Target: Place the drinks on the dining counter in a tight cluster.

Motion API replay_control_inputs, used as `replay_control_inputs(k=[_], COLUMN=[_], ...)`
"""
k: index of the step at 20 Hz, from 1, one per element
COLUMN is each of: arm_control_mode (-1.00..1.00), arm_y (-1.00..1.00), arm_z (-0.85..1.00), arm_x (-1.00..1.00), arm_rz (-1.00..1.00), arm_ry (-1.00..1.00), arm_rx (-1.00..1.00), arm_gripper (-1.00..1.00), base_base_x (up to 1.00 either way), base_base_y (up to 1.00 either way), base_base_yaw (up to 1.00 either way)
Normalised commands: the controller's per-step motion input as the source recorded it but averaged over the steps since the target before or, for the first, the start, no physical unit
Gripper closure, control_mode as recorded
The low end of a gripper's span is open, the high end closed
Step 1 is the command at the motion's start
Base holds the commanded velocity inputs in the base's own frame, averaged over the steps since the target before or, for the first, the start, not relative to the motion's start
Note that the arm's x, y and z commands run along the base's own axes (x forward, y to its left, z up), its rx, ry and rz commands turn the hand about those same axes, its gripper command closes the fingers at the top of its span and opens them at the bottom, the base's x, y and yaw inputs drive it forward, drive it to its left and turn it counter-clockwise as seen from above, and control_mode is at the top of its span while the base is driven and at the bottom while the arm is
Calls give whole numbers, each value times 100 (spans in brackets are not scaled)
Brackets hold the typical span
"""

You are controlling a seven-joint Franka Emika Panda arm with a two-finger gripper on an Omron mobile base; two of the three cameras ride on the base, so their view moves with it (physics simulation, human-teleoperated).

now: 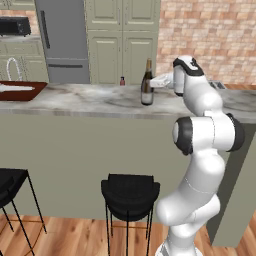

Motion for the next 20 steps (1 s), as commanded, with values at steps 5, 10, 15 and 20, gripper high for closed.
replay_control_inputs(k=[5,10,15,20], arm_control_mode=[-100,-100,-100,-100], arm_y=[-2,0,-6,-7], arm_z=[-20,-31,-19,-12], arm_x=[26,11,0,0], arm_rz=[0,0,0,0], arm_ry=[0,-4,-3,-3], arm_rx=[0,0,0,0], arm_gripper=[100,100,100,100], base_base_x=[0,0,0,0], base_base_y=[0,0,0,0], base_base_yaw=[0,0,0,0])
